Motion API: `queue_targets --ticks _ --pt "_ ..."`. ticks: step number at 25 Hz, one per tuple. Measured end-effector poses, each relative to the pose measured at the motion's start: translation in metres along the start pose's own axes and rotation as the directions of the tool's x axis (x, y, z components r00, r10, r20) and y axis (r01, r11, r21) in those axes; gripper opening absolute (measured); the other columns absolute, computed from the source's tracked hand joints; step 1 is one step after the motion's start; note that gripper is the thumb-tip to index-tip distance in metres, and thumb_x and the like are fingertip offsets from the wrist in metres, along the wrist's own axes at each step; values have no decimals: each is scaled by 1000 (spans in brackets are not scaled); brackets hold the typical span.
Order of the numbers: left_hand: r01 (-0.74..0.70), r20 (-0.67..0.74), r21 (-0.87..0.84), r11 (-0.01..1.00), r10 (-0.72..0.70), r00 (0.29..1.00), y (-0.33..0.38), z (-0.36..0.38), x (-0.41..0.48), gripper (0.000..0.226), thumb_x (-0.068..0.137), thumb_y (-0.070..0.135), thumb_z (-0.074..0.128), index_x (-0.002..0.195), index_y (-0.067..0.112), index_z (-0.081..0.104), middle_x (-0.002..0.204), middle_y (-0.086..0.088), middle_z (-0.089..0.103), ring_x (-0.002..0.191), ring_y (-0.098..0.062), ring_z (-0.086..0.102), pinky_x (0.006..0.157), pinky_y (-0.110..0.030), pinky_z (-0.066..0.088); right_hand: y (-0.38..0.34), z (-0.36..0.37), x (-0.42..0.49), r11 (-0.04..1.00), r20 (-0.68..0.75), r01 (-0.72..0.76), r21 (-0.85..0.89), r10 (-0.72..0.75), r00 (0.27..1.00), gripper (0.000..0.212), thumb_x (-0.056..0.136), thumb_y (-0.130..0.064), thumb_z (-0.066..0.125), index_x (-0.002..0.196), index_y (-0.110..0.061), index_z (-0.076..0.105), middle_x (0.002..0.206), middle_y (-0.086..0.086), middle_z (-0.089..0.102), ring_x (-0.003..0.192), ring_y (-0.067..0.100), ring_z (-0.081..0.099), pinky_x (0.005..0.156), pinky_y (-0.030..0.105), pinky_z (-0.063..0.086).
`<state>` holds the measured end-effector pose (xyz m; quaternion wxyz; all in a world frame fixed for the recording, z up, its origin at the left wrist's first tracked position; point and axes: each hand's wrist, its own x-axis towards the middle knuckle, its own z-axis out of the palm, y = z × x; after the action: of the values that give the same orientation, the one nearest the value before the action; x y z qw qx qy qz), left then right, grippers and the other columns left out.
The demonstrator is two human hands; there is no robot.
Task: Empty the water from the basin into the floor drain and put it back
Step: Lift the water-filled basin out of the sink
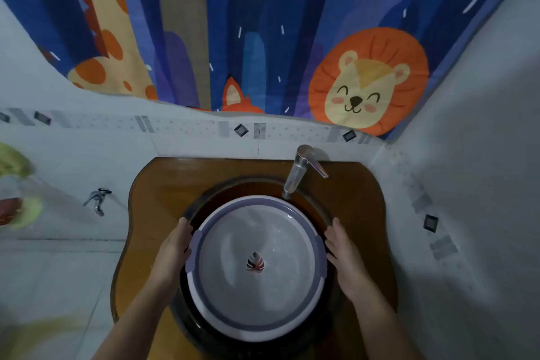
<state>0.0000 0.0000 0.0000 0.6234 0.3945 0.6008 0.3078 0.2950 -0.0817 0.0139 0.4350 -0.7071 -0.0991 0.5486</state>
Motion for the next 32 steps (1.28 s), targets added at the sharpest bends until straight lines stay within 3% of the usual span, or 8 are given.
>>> queue_targets --ticks 5,10,15,17,19,22,29,32 --pt "89 -34 57 994 -87 996 -9 -2 12 74 96 61 29 153 14 29 159 -9 33 144 -28 33 114 -45 27 4 -4 11 998 4 -69 -11 69 998 74 93 -61 35 152 -16 30 156 8 37 140 26 38 111 39 29" --pt "145 -73 145 979 -135 988 -21 1 25 65 98 57 27 148 17 40 153 -11 43 139 -31 40 108 -45 33 10 -8 24 994 6 -105 -3 105 994 76 91 -64 36 152 -20 28 157 6 35 142 25 35 112 39 28" --pt "264 -122 248 932 -241 963 -28 4 39 65 98 59 25 127 14 61 124 -14 64 114 -33 59 101 -46 42 16 -8 40 988 4 -156 -22 156 988 73 93 -64 32 151 -20 32 154 7 40 139 26 40 109 39 30" --pt "300 -135 258 919 -273 953 -29 6 46 61 97 59 25 107 17 68 101 -8 69 93 -27 63 96 -46 46 17 -7 48 982 -14 -190 -24 190 982 73 93 -65 31 151 -21 31 154 8 40 139 27 39 111 42 30" --pt "314 -133 298 901 -287 949 -25 10 50 64 98 59 26 94 14 71 92 -12 71 86 -30 66 94 -49 49 18 -6 56 972 -16 -229 -41 229 973 74 92 -67 30 151 -23 30 154 8 40 141 29 37 115 46 27" --pt "352 -130 347 869 -327 936 -21 14 58 71 98 57 28 99 2 73 98 -27 72 92 -43 67 91 -52 52 20 -2 66 961 -25 -271 -56 270 963 75 92 -68 27 149 -20 37 153 10 42 139 30 40 115 47 30" --pt "431 -123 280 858 -413 902 -29 15 67 74 95 61 32 129 1 59 112 -24 67 99 -41 64 94 -53 50 23 0 80 942 -58 -321 -96 316 947 70 92 -66 29 142 -20 44 147 10 49 133 30 46 107 43 36" --pt "401 -143 318 859 -375 916 -33 16 67 77 95 64 28 127 1 60 114 -23 66 102 -41 62 97 -54 48 25 0 84 936 -78 -325 -138 316 945 64 93 -63 33 138 -21 49 141 9 54 128 29 50 104 42 38"
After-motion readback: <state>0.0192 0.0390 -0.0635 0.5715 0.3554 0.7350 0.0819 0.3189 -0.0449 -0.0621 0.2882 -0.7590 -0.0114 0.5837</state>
